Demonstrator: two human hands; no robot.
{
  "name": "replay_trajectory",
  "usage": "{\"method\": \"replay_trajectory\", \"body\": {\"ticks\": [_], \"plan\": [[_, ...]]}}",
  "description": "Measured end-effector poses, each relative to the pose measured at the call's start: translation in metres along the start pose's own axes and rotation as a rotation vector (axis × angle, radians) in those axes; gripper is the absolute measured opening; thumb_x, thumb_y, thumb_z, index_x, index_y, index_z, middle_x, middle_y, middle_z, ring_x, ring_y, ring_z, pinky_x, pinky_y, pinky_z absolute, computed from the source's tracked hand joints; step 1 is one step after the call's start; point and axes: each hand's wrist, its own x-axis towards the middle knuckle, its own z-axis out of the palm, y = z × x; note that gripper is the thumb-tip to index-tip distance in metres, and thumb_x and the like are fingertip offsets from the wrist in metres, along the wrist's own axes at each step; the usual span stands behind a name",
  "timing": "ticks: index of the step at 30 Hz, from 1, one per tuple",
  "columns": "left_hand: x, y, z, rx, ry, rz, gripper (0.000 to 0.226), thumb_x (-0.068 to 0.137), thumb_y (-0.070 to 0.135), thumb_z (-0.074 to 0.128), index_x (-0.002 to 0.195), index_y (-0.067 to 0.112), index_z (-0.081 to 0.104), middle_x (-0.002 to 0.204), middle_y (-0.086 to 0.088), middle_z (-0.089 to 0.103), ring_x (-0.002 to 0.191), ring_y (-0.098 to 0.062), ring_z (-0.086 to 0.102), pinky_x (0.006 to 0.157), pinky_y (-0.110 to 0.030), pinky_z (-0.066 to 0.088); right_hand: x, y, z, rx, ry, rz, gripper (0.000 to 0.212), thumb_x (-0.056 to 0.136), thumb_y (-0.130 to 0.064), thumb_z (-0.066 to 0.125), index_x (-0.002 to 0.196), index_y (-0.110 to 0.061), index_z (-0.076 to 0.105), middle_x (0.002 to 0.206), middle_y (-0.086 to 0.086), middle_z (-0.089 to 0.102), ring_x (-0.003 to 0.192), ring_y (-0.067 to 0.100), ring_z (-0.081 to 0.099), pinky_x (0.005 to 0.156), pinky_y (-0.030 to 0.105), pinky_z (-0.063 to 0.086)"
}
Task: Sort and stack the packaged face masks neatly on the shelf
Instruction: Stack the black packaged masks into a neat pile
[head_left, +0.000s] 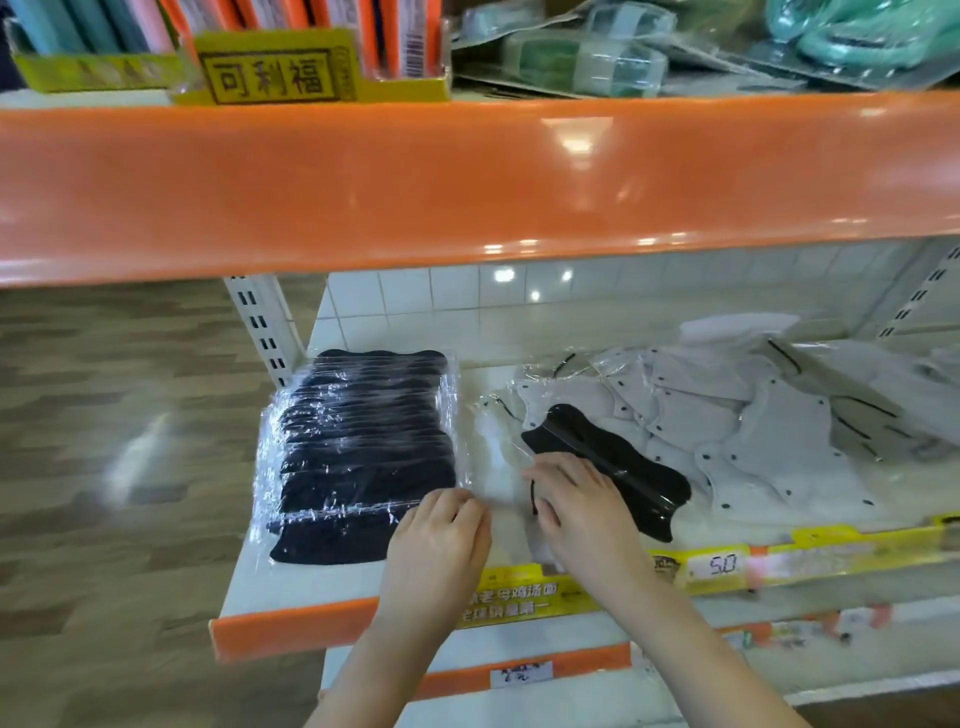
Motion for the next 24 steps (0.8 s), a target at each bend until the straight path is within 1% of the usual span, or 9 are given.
{"method": "replay_trajectory", "body": {"ticks": [2,5,8,10,13,16,21,24], "plan": [[0.008,0.013,0.009,-0.012,-0.021,0.015,0.024,0.085,0.024,0.047,0.078,0.017,0.069,0.084,0.005,0.066,0.075,-0.02,0.063,0.057,-0.029,0.049,-0.002,0.014,-0.005,-0.073,0.008,0.04,0.039,0.062,-0.008,0.081,0.097,-0.018,0.068,0.105,0.0,0.062,0.091,0.022,0.064,0.072,0.035,0.053],[0.022,0.034,0.018,-0.036,-0.039,0.058,0.024,0.082,0.022,0.046,0.078,0.016,0.069,0.085,0.003,0.067,0.075,-0.02,0.063,0.06,-0.029,0.05,-0.008,0.032,-0.007,-0.151,-0.004,0.136,0.052,0.057,-0.02,0.087,0.105,-0.013,0.068,0.111,0.005,0.063,0.097,0.026,0.065,0.075,0.039,0.054],[0.033,0.05,0.026,-0.055,-0.058,0.091,0.027,0.081,0.022,0.044,0.084,0.017,0.071,0.089,0.002,0.068,0.083,-0.019,0.064,0.066,-0.029,0.053,-0.016,0.049,-0.004,-0.2,-0.044,0.232,0.065,0.055,-0.03,0.087,0.111,-0.006,0.066,0.119,0.017,0.061,0.104,0.037,0.062,0.08,0.046,0.054],[0.038,0.058,0.034,-0.069,-0.084,0.091,0.029,0.082,0.023,0.044,0.091,0.018,0.071,0.096,0.002,0.067,0.091,-0.019,0.063,0.073,-0.031,0.053,-0.02,0.057,-0.003,-0.211,-0.077,0.273,0.07,0.053,-0.032,0.088,0.113,-0.003,0.064,0.118,0.02,0.061,0.104,0.039,0.062,0.081,0.047,0.054],[0.04,0.066,0.044,-0.053,-0.121,0.076,0.032,0.081,0.024,0.044,0.096,0.019,0.072,0.103,0.0,0.068,0.1,-0.02,0.063,0.08,-0.032,0.052,-0.022,0.057,-0.003,-0.215,-0.073,0.265,0.068,0.053,-0.035,0.089,0.108,-0.002,0.066,0.11,0.019,0.066,0.099,0.035,0.066,0.078,0.043,0.055],[0.04,0.071,0.049,-0.055,-0.149,0.084,0.033,0.081,0.025,0.044,0.098,0.016,0.071,0.106,-0.003,0.068,0.105,-0.024,0.063,0.084,-0.035,0.052,-0.022,0.056,-0.003,-0.209,-0.04,0.248,0.061,0.054,-0.037,0.089,0.102,-0.005,0.069,0.106,0.014,0.068,0.096,0.03,0.067,0.074,0.04,0.056],[0.037,0.07,0.054,-0.089,-0.143,0.076,0.029,0.084,0.027,0.046,0.095,0.015,0.071,0.103,-0.002,0.068,0.1,-0.024,0.065,0.082,-0.035,0.053,-0.022,0.053,-0.004,-0.229,0.011,0.249,0.05,0.053,-0.03,0.088,0.095,-0.01,0.071,0.105,0.01,0.07,0.093,0.026,0.068,0.071,0.038,0.055],[0.036,0.07,0.056,-0.08,-0.122,0.096,0.027,0.084,0.026,0.048,0.093,0.015,0.071,0.101,-0.002,0.068,0.096,-0.022,0.065,0.081,-0.032,0.052,-0.021,0.052,-0.005,-0.233,0.014,0.222,0.037,0.056,-0.024,0.087,0.087,-0.013,0.07,0.099,0.007,0.07,0.088,0.025,0.068,0.066,0.039,0.055]]}}
